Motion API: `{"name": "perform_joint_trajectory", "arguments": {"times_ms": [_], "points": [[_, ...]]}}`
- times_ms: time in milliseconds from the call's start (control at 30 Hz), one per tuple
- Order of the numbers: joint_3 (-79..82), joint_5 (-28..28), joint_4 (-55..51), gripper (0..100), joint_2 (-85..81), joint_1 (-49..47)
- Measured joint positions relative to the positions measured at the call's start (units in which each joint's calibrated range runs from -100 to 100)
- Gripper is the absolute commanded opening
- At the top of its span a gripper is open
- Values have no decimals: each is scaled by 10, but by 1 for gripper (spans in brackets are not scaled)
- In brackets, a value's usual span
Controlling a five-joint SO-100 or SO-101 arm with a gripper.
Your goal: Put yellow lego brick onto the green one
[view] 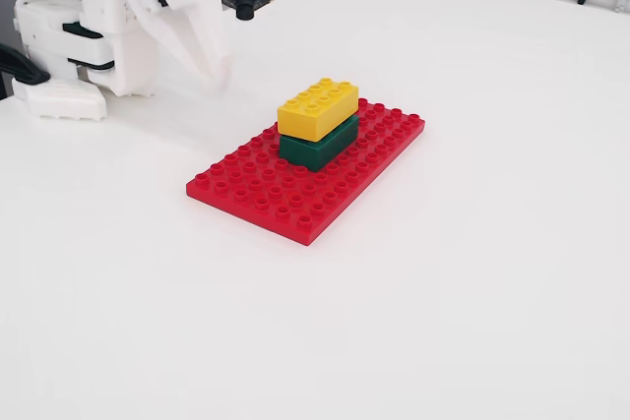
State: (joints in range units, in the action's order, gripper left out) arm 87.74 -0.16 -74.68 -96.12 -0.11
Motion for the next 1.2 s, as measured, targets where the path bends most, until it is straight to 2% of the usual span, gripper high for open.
{"name": "perform_joint_trajectory", "arguments": {"times_ms": [167,1200], "points": [[41,1,5,1,-7,15],[43,1,5,1,-7,24]]}}
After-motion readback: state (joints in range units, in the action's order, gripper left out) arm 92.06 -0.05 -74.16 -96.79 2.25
